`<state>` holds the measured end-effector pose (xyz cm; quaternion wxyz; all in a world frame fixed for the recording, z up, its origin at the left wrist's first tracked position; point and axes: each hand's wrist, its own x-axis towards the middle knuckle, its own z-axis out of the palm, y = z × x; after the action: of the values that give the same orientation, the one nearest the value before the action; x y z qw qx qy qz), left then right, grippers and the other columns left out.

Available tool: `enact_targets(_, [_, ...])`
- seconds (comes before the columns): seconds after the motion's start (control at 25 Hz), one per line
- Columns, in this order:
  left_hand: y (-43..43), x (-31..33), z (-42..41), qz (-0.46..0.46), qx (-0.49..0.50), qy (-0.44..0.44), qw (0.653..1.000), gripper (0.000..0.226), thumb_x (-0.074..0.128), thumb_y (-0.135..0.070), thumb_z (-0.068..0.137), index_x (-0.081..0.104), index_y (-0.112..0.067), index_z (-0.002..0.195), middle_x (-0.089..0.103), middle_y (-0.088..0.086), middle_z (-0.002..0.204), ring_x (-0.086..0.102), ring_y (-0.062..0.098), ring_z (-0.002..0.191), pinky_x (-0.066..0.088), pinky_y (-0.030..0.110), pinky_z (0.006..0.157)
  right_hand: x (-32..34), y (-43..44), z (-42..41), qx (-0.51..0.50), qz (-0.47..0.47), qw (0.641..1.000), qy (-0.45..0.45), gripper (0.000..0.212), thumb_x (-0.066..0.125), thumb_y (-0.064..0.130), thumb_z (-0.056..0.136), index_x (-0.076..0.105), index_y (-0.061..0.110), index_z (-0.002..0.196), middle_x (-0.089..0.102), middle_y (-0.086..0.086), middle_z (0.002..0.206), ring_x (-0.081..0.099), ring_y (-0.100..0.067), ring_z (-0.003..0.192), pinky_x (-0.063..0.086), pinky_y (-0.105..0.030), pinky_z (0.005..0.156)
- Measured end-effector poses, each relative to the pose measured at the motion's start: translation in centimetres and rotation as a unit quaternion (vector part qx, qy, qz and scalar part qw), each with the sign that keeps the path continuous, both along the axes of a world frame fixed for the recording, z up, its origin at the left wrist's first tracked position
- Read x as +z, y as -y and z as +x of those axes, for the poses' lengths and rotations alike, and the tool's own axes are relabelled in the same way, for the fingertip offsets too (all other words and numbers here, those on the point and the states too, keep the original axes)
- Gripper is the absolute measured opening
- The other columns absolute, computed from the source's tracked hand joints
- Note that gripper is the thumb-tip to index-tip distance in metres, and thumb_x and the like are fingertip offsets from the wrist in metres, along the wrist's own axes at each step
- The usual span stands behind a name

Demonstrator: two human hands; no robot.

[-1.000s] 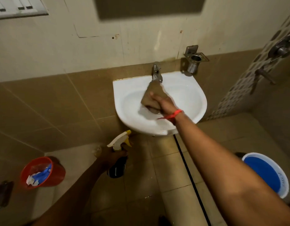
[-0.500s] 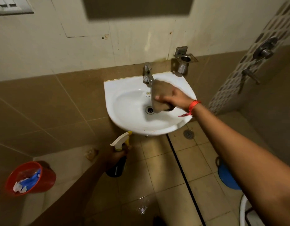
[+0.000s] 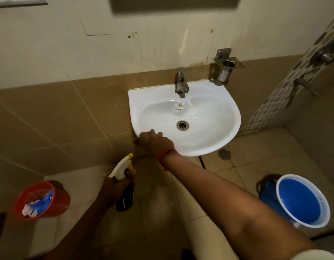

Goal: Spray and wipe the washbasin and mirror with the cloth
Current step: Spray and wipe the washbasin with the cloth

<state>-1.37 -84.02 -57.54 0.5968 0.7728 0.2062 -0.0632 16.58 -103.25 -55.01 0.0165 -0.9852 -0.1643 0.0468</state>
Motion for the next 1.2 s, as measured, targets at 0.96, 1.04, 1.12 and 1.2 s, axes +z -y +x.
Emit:
enact_targets(0.96, [5.6, 3.0, 4.6, 0.008, -0.126, 0.105, 0.986, 0.004, 0.068, -0.015, 0.095, 0.069, -0.012, 0.098, 0.075, 0.019, 0.091, 0.074, 0.027, 0.08, 0.059, 0.047, 0.079, -1.5, 14.4, -7.2, -0.051, 0.051, 0.995, -0.07, 0.148, 0.069, 0.084, 0.048, -0.001, 0.016, 0.158, -0.003, -0.009, 0.166, 0.0, -0.029, 0.154, 0.007, -0.046, 0.125])
enact_targets(1.04, [5.3, 4.5, 5.2, 0.017, -0.134, 0.118, 0.984, 0.005, 0.066, -0.01, 0.096, 0.07, -0.01, 0.099, 0.075, 0.012, 0.092, 0.073, 0.016, 0.077, 0.057, 0.042, 0.079, -0.2, 13.0, -10.4, -0.325, 0.287, 0.897, -0.08, 0.142, 0.055, 0.092, 0.054, 0.01, 0.005, 0.157, 0.004, -0.013, 0.166, 0.003, -0.029, 0.154, 0.012, -0.043, 0.126])
enact_targets(1.12, [5.2, 6.1, 6.1, 0.035, -0.147, 0.132, 0.98, 0.014, 0.068, -0.017, 0.096, 0.072, -0.009, 0.107, 0.078, 0.011, 0.093, 0.074, 0.022, 0.084, 0.059, 0.045, 0.086, -0.9, 10.4, -11.1, -0.533, 0.483, 0.684, -0.119, 0.112, 0.052, 0.086, 0.065, 0.05, 0.001, 0.138, 0.046, -0.02, 0.148, 0.041, -0.033, 0.138, 0.043, -0.043, 0.11])
enact_targets(1.2, [5.4, 7.7, 7.4, 0.03, -0.153, 0.133, 0.979, 0.015, 0.071, -0.023, 0.094, 0.073, -0.017, 0.107, 0.078, 0.013, 0.088, 0.075, 0.03, 0.086, 0.06, 0.047, 0.087, -5.0, 7.6, -8.3, -0.59, 0.602, 0.525, -0.117, 0.104, 0.068, 0.081, 0.049, 0.059, 0.006, 0.12, 0.064, -0.018, 0.121, 0.065, -0.035, 0.1, 0.06, -0.045, 0.073])
